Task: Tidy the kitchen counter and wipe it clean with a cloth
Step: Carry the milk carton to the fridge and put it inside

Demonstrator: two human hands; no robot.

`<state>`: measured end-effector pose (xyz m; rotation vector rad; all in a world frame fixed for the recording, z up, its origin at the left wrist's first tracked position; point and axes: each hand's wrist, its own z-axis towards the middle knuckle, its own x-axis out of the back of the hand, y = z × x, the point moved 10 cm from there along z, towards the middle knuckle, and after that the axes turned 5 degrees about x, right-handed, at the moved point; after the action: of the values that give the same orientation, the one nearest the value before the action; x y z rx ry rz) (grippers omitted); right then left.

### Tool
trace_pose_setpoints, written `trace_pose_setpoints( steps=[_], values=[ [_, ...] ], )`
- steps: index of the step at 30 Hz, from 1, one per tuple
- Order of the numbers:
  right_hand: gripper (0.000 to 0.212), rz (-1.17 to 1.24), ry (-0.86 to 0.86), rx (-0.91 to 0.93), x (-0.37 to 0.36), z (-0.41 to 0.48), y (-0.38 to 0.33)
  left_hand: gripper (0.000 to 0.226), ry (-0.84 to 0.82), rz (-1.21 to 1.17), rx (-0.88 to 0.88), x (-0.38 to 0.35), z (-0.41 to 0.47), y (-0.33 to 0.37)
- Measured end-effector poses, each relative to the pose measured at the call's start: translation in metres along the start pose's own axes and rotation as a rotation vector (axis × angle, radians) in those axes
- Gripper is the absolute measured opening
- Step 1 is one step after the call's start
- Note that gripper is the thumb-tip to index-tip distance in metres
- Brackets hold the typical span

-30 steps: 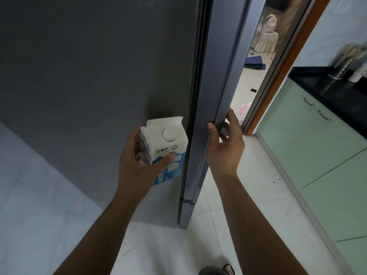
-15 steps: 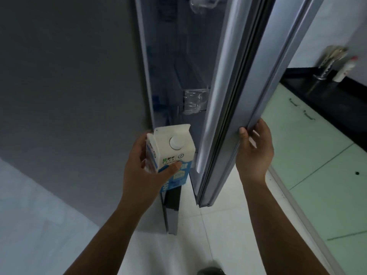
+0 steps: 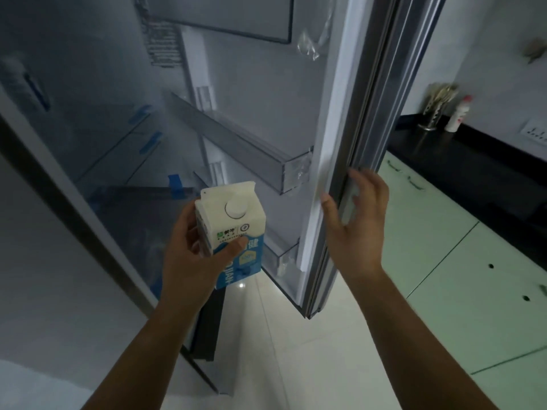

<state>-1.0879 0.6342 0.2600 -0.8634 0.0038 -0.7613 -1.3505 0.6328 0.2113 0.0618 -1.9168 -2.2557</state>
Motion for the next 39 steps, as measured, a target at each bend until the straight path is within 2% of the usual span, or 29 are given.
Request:
trace_pose_setpoints(
  steps=[4,8,12,16,19,27,33,39],
  values=[
    [0.045,0.019,-0.138,0.212,-0.018,0.033,-0.021,0.077,0.065,-0.027,0.025,-0.022,0.016,0.002],
    [0.043,-0.028,-0.286,0.296,-0.053,0.066,-0.013,0.063,0.08,-0.01,0.024,-0.041,0.034,0.008],
    [0.033,-0.205,-0.214,0.37,-0.059,0.092,0.015,0.07,0.06,-0.002,0.019,-0.058,0.066,0.008],
    [0.027,-0.252,-0.127,0.378,-0.05,0.119,0.047,0.067,0.025,-0.038,0.012,-0.078,0.107,-0.003],
    [0.025,-0.223,-0.131,0.407,-0.045,0.141,0.07,0.073,0.001,-0.078,0.019,-0.096,0.135,-0.012],
    [0.031,-0.326,-0.148,0.286,-0.047,0.202,0.121,0.083,0.039,-0.114,-0.007,-0.136,0.195,-0.013],
    [0.025,-0.279,-0.074,0.249,-0.053,0.239,0.153,0.078,0.015,-0.103,0.021,-0.166,0.233,-0.02],
    [0.025,-0.226,-0.103,0.319,-0.062,0.267,0.178,0.084,0.113,-0.045,0.012,-0.185,0.251,-0.018]
  ],
)
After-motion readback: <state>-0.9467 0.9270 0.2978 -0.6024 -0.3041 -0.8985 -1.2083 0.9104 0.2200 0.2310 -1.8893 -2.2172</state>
